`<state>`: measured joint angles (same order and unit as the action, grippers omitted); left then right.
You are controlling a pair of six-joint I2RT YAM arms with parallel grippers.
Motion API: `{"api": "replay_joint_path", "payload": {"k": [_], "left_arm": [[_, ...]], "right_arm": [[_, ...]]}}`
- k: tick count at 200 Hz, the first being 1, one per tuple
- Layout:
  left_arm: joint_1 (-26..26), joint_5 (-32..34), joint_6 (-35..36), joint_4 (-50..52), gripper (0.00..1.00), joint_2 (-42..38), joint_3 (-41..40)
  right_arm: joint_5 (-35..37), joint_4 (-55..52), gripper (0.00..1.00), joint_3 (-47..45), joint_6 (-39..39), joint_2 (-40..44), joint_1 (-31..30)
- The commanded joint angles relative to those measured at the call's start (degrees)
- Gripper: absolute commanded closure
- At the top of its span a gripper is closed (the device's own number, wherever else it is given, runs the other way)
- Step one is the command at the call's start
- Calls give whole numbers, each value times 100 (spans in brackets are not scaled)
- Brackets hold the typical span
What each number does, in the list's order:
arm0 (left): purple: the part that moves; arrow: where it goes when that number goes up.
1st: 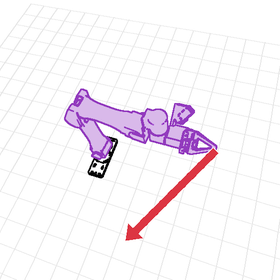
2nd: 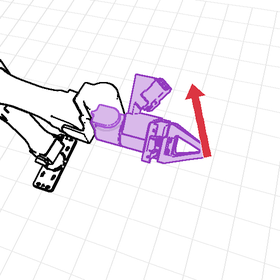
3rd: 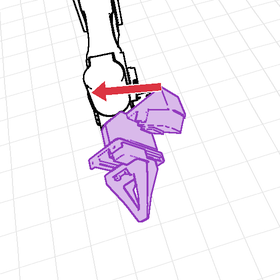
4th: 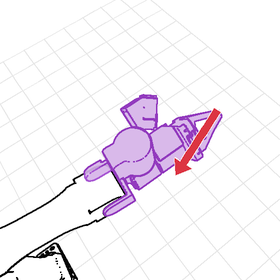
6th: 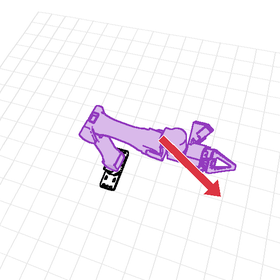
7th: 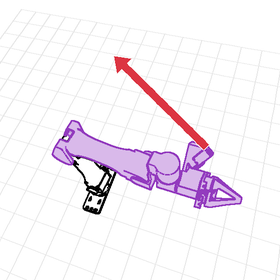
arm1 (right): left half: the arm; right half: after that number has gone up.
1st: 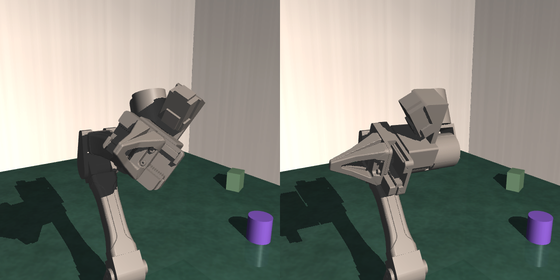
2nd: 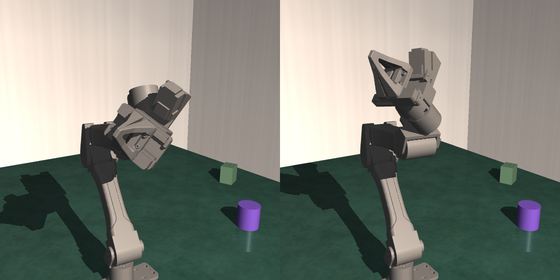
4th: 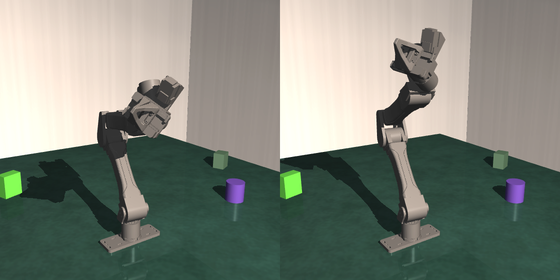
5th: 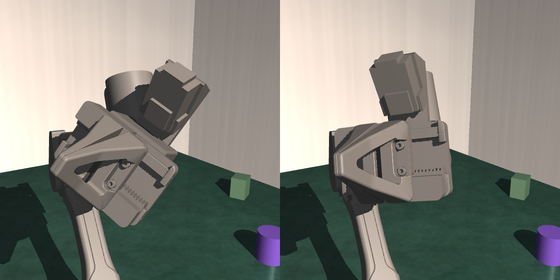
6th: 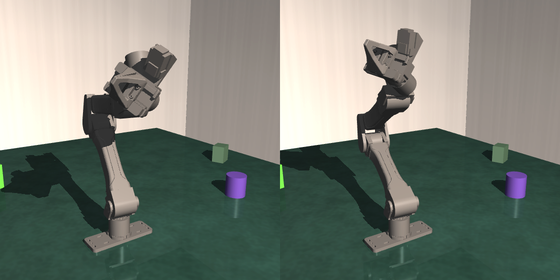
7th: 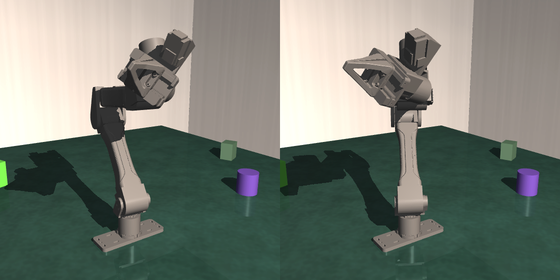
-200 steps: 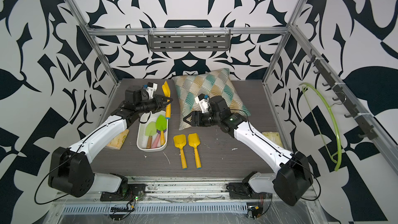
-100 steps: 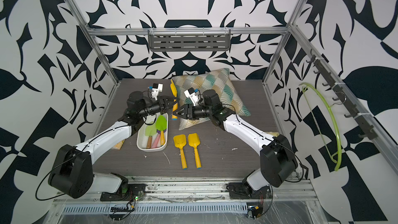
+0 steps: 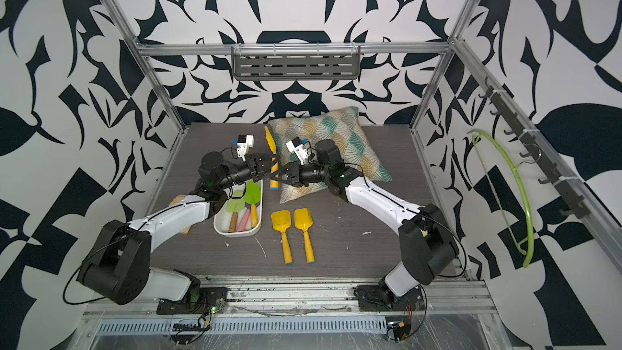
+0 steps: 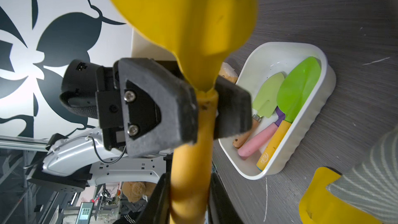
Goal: Take the shovel out of the storage box
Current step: Pick up the shovel from the storage box, then place the shovel at the center of the board.
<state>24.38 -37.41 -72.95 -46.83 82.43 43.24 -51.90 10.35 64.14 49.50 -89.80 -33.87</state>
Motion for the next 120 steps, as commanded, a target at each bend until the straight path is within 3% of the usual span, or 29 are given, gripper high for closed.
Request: {"api": "replay_joint_path", "payload": {"k": [1,9,17,29,43,51,62,77,107,120], "left_arm": [[111,-135,-171,-373,100,-1,-49],[111,-135,-81,-222,99,-26,-15],[111,-141,21,1,78,-63,27],[111,-128,181,326,63,-109,82],[111,-92,500,1040,35,-219,218],[111,-53,840,1630,19,-315,336],[102,156,1481,2887,4,-499,618],[102,634,2449,4574,1,-739,1074],[-20,1305,3094,5830,1,-1219,1260],[-56,1603,3331,6508,1,-1217,1437]], "right_arm": [[-120,500,87,248,-88,41,-33],[-99,438,91,255,-111,50,-32],[-62,262,96,283,-167,56,-41],[8,-156,100,343,-359,108,-37],[197,-831,100,358,-658,266,-34],[435,-1504,100,424,-982,397,-38],[841,-2539,100,512,-1406,611,-38],[1518,-3818,100,565,-1823,946,-39],[2997,-5823,100,486,-2108,1607,-174],[3999,-6648,100,501,-2137,1785,-495]]}}
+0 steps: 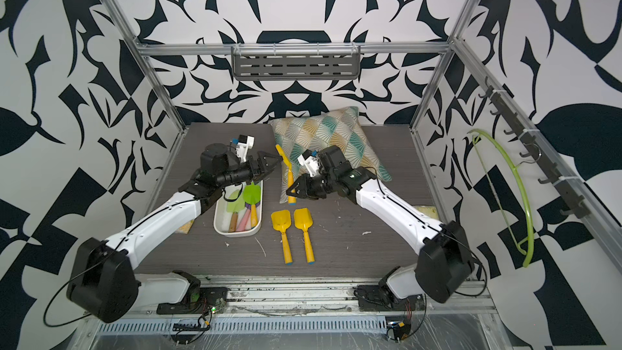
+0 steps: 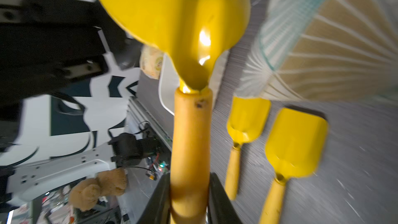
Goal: Take the shovel out of the storage box
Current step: Place the shovel at the center of the board.
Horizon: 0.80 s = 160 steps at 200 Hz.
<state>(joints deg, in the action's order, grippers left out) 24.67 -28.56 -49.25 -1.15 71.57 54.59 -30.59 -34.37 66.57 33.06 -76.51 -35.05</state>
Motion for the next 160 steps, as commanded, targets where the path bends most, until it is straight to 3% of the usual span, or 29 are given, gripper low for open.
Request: {"api": "replay_joint_path", "payload": {"k": [1,15,43,66,96,160], "left_arm": [[-85,728,984,1985,1,-128,314],[-94,1024,1268,2570,1,-29,473],[-146,1884,1819,3483,2,98,722],[-172,2272,2016,3802,3,280,808],[-173,2093,1930,3814,4,399,726],[-174,2259,1983,3824,4,692,581]], "right_arm": [[1949,-2248,100,259,-489,463,-409],[3068,-3025,100,256,-327,458,-949],[3992,-3488,100,-27,387,234,-1804],[3983,-3197,100,-366,714,32,-2041],[3841,-2665,100,-772,925,-315,-2041],[4368,-2559,100,-841,1004,-1061,-2041]]}}
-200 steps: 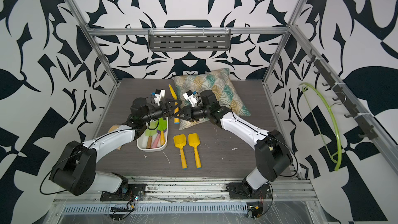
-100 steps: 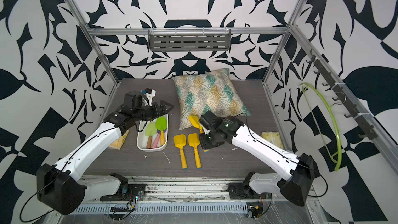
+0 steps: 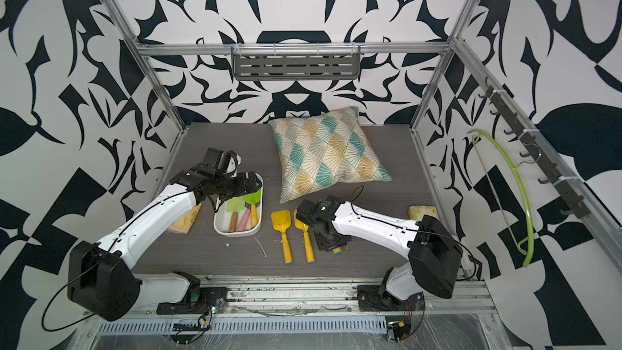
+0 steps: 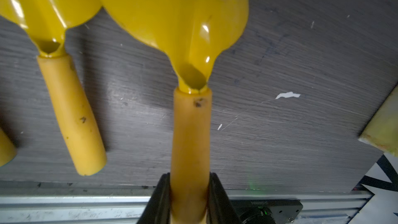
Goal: Take the shovel out of the storage box
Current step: Place the shovel at the center of the board.
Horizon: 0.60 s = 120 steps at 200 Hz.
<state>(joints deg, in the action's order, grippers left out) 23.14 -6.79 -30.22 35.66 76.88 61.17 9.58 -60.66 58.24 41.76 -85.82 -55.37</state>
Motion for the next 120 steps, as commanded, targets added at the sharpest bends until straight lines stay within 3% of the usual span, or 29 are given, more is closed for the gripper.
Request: {"api": "replay_joint_path", "payload": {"k": [1,63,120], "left_arm": [[-20,82,79,143,4,161,-78],[-20,7,69,134,4,327,-112],[-20,78,121,134,2,478,-197]], "right_arm": [[351,76,100,-11,137,-138,-8],[160,318,100,-246,133,-548,-22],[-246,653,80,-335,115,-907,-61]]}}
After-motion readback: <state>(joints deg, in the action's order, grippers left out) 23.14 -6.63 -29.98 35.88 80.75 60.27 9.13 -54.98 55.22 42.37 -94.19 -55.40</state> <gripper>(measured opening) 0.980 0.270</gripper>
